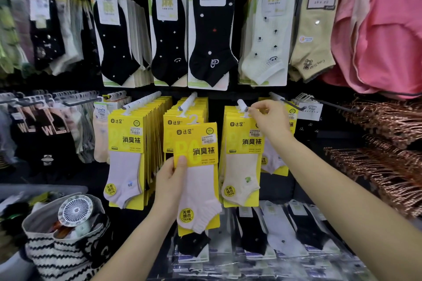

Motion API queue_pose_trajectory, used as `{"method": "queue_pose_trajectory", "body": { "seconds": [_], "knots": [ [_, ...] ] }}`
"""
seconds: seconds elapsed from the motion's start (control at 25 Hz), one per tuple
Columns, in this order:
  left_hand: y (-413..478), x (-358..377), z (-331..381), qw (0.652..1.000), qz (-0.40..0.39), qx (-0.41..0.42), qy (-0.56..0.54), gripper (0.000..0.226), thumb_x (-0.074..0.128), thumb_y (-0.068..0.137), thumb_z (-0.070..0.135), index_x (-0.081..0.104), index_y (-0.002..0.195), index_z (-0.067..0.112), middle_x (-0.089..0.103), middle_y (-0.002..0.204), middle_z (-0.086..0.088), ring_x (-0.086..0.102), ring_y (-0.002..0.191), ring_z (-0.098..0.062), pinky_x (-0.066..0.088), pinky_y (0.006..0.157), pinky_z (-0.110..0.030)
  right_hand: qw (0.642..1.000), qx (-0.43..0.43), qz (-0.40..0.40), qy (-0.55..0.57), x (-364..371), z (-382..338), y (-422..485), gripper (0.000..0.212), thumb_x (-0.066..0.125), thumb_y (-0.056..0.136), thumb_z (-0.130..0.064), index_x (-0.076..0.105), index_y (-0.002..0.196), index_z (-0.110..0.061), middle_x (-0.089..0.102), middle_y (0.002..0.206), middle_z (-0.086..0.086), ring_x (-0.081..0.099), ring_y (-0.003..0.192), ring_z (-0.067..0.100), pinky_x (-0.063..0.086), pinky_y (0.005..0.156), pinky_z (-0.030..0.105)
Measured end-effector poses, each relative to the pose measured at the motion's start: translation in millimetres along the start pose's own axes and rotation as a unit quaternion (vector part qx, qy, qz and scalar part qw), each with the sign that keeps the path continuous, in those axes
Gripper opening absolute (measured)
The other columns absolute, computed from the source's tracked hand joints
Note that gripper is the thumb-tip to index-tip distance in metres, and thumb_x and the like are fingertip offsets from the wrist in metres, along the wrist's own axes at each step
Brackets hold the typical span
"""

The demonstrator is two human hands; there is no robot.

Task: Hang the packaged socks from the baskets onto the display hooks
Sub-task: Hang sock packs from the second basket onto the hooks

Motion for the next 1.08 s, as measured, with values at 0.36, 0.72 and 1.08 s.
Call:
{"method": "queue_pose_trajectory", "body": {
  "seconds": [0.36, 0.72, 1.08],
  "knots": [
    [-16, 56, -3, 0.994, -0.097, 0.017, 0.039, 0.018, 0.051, 0.094, 0.029, 0.066, 0.086, 0.021, 0.071, 0.087, 0.004, 0.064, 0.084, -0.01, 0.051, 0.071, -0.024, 0.984, -0.148, -0.092, 0.046, -11, -9, -38, 0.02, 0.063, 0.086, -0.025, 0.057, 0.07, -0.036, 0.053, 0.081, -0.018, 0.05, 0.08, 0.001, 0.036, 0.069, 0.014],
    [-1, 105, 16, 0.993, -0.116, -0.011, 0.016, 0.021, 0.051, 0.095, 0.028, 0.061, 0.079, 0.018, 0.068, 0.09, -0.009, 0.063, 0.086, -0.023, 0.053, 0.077, -0.039, 0.993, -0.104, -0.056, 0.03, -25, 4, -5, 0.022, 0.059, 0.089, -0.03, 0.063, 0.071, -0.016, 0.059, 0.074, -0.004, 0.054, 0.075, 0.014, 0.041, 0.069, 0.029],
    [8, 105, 1, 0.991, -0.089, -0.099, -0.012, 0.028, 0.05, 0.095, 0.03, 0.063, 0.097, 0.005, 0.07, 0.101, -0.014, 0.066, 0.097, -0.031, 0.052, 0.089, -0.052, 0.991, -0.075, -0.094, -0.059, -3, 2, 9, 0.02, 0.062, 0.087, -0.029, 0.067, 0.073, -0.016, 0.052, 0.059, -0.017, 0.048, 0.059, 0.0, 0.031, 0.053, 0.02]
  ]
}}
Point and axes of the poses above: each hand's wrist, its own y-axis towards the middle knuckle, its own x-axis out of the palm, z = x × y, the point moved 3 cm from there along y, towards the middle knuckle
